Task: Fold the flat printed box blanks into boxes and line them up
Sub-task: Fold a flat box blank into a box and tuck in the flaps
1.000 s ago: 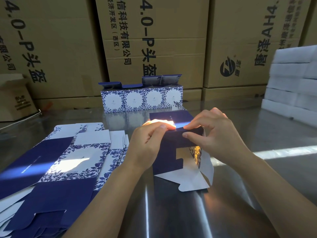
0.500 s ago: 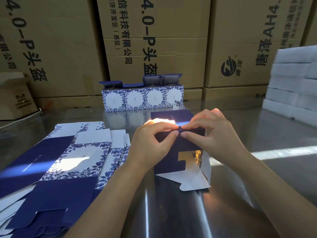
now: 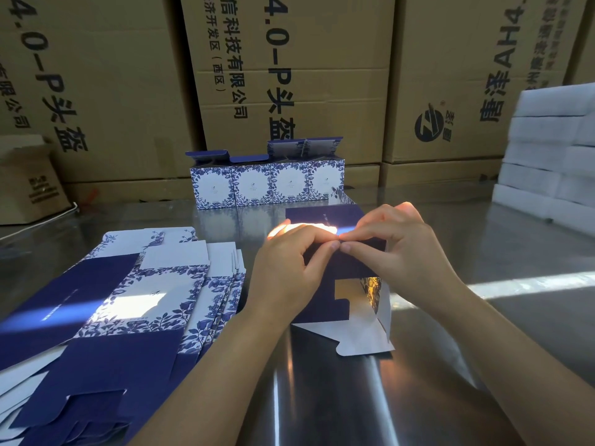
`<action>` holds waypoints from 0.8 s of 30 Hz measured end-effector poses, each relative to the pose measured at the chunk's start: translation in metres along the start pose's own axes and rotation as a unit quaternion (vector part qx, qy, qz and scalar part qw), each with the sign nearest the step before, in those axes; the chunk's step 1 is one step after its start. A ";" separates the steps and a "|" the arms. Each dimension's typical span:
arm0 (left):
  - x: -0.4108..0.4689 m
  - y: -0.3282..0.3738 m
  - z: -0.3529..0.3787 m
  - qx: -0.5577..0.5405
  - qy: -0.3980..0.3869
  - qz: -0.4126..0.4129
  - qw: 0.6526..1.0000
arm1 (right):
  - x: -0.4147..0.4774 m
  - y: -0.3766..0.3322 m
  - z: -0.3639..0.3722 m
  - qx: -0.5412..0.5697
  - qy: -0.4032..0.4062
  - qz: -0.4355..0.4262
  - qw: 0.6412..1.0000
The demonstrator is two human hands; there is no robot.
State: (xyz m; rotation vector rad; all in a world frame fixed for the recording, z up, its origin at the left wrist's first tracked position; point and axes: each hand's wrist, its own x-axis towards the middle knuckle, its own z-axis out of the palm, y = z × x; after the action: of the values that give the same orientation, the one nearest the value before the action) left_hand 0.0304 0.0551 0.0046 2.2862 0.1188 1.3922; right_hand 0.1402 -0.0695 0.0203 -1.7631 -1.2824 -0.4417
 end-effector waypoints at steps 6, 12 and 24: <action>0.000 0.001 0.000 0.005 0.010 -0.002 1.000 | 0.000 -0.002 0.000 0.020 -0.003 0.011 1.000; 0.001 -0.001 -0.002 -0.006 0.007 -0.012 1.000 | 0.000 -0.004 -0.001 0.023 -0.007 0.013 1.000; 0.002 -0.008 -0.009 -0.016 -0.005 -0.050 0.999 | 0.003 0.000 -0.008 0.005 -0.021 0.008 1.000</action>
State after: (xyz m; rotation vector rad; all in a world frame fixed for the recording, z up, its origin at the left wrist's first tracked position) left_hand 0.0252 0.0659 0.0057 2.2291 0.2040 1.3222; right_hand 0.1428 -0.0743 0.0262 -1.7817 -1.2968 -0.3900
